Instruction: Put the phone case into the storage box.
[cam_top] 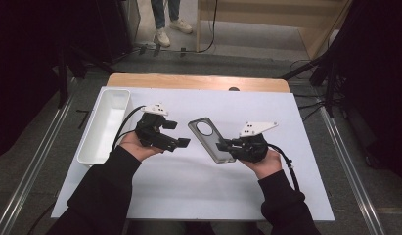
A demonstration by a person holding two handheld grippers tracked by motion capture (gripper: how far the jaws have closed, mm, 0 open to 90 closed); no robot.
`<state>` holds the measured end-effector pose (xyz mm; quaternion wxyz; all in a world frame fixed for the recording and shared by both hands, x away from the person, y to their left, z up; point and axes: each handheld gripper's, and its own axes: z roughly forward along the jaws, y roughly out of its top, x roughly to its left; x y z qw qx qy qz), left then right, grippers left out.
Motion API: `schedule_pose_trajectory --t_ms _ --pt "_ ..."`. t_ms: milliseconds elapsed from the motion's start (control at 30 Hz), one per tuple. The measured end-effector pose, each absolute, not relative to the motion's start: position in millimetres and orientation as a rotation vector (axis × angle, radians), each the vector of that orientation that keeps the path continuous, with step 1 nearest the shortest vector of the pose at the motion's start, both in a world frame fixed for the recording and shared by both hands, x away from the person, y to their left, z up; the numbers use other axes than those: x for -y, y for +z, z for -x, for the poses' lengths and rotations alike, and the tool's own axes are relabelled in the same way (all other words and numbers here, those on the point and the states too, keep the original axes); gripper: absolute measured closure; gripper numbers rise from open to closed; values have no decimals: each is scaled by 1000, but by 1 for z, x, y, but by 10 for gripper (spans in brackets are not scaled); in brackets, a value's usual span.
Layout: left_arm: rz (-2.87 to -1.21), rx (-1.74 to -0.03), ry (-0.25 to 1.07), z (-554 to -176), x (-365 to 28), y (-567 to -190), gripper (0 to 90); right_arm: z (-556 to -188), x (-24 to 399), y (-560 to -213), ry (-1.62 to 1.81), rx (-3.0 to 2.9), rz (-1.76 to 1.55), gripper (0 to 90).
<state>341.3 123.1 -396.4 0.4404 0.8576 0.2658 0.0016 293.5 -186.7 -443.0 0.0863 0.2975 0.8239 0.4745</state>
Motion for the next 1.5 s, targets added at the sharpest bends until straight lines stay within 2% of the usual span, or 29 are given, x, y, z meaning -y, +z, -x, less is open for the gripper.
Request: schedule_pose_trajectory --t_ms 900,967,1233,1500 --pt "-2048 -695 -35 -341 -110 -418 159 -295 186 -444 1527 -2466 -927 775" --pt "-2036 -702 -44 -344 -110 -418 187 -296 185 -444 1541 -2461 -930 775" --pt "-2020 -678 -32 -348 -104 -421 191 -296 184 -443 1545 -2464 -922 775" --pt "-2018 -665 -33 -351 -102 -422 250 -297 182 -444 1560 -2463 -923 775"
